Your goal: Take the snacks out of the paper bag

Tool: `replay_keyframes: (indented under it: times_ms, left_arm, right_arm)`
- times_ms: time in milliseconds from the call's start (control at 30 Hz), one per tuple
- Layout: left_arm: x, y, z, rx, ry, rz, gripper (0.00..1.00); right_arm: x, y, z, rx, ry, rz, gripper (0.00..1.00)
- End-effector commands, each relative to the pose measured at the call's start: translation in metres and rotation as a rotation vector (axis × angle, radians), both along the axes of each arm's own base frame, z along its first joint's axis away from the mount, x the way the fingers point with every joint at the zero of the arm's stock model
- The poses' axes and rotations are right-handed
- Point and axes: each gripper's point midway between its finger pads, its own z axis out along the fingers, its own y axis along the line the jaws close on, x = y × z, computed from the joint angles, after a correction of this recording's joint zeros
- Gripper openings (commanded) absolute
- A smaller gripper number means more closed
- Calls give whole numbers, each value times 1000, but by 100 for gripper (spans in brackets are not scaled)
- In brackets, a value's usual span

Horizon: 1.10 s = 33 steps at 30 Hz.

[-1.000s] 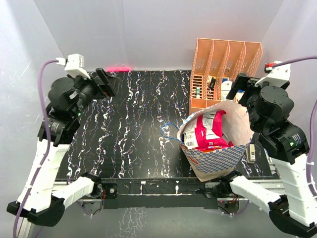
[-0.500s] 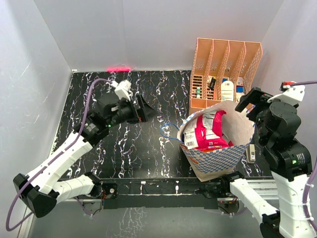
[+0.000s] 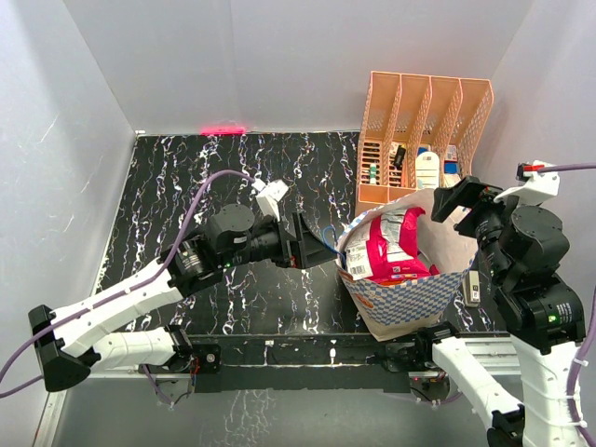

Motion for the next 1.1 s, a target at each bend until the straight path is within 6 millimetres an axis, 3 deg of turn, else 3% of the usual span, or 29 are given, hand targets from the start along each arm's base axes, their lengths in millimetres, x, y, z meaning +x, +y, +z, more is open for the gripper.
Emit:
replay_keyframes:
  times_ms: [0,467,733,1067]
  left_arm:
    - [1,4,24,-48,-40,49,98]
    - [-4,19,51,-144,-54,85,98]
    - [-5,12,50,-148,-32,68,98]
    - [-3,8,43,-144,-10,76,77]
  right_arm:
    - [1,7,19,1,-82,44,98]
    - [0,8,24,-20,-110,58,98]
    - [-3,5,23,-28,-111,45,98]
    - [-3,5,20,-36,-107,46,98]
